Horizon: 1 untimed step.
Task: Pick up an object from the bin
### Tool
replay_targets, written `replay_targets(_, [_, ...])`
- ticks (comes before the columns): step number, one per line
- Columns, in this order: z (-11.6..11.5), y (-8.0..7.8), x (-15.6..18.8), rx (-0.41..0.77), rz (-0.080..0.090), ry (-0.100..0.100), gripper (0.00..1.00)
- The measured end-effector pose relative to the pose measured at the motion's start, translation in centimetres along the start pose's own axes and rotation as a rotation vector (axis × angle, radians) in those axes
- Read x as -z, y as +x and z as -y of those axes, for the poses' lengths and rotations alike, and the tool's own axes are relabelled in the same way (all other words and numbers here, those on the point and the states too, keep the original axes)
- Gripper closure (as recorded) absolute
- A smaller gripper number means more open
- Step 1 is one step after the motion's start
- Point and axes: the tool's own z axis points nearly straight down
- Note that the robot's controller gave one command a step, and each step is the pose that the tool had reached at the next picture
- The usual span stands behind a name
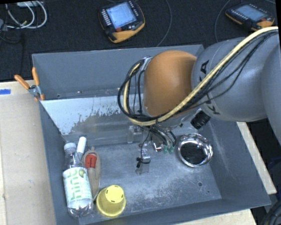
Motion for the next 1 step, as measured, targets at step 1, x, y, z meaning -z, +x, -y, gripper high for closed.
replay_targets(1, [-5.36,1.22,-10.67,-0.113,-0.008,0.002,0.0])
